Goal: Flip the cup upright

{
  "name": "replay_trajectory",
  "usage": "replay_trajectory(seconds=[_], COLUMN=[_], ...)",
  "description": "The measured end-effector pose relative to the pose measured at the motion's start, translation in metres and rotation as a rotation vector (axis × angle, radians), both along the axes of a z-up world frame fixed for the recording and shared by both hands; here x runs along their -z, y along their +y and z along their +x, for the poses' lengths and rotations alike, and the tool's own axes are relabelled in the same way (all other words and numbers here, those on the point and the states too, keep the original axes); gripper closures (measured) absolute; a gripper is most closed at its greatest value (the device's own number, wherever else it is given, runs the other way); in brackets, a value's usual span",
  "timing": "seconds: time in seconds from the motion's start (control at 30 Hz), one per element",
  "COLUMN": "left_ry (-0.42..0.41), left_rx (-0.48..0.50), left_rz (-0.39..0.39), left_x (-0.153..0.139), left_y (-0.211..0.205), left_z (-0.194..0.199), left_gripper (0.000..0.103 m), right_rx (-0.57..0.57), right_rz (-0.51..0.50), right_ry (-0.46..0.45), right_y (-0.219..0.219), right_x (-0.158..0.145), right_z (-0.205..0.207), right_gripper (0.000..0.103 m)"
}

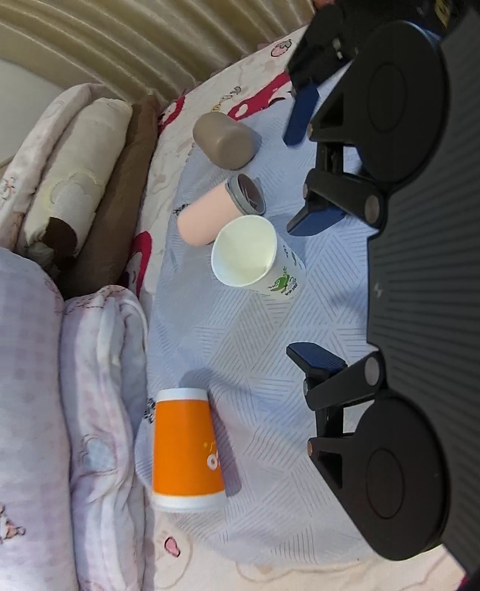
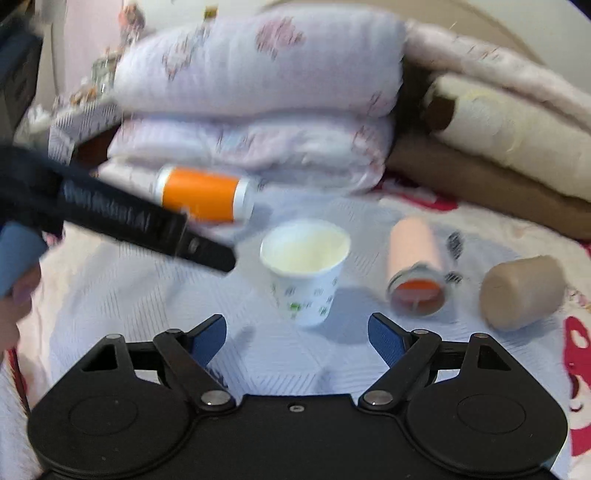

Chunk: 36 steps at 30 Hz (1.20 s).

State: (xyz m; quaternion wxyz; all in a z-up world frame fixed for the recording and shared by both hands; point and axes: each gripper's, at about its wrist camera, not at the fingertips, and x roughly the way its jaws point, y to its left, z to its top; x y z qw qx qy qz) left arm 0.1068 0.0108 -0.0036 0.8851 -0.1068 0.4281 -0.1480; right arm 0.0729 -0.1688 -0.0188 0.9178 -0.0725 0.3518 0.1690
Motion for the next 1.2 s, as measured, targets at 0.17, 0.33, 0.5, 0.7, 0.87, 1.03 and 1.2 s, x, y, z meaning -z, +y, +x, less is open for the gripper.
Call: replay_trajectory(seconds=[0.17,0.33,0.5,0.7,0.87,1.03,1.2], left_ry=[-0.033,-0.065,-0.116,-0.147,-0.148,-0.200,-0.224], left_rx=[-0.016,-0.025,-0.061,-0.066,-0.056,-0.037,-0.041], left_rz=[0.001,0.023,0.040,0.075,0.096,0.126,0.137], left_x=[-0.020,-0.041,-0.058,-0.059,-0.056,-0.061,-0.062], left_y=[-0.006,-0.010,-0.011,-0.018,-0.017,-0.017,-0.014], left_z=[-0.021,-0.043,-0.064,-0.083,-0.095,-0.113,-0.124], left_gripper=[0.039,0.037,0.036,0.035,0.031,0.017,0.008], right_rx=[0.047,0.087,0.147,0.203,0.253,0.292,0.334], right_rz=[-0.014,0.019,0.030,0.020,-0.017,0.021,0.056], right_ry=[-0.088,-0.114,-0.142,-0.196,-0.210,-0.202,-0.172], right_y=[-0.008,-0.024,-0.031,-0.027,-0.024,-0.028,-0.033], right_x=[-0.030,-0.051,-0.065,-0.073,-0.077,-0.081,-0.076], right_z=[-0.022,-0.038,-0.062,-0.084,-0.096,-0.106,-0.114], right_gripper=[0.016,0.016,0.016,0.015,0.001,0.000,0.000])
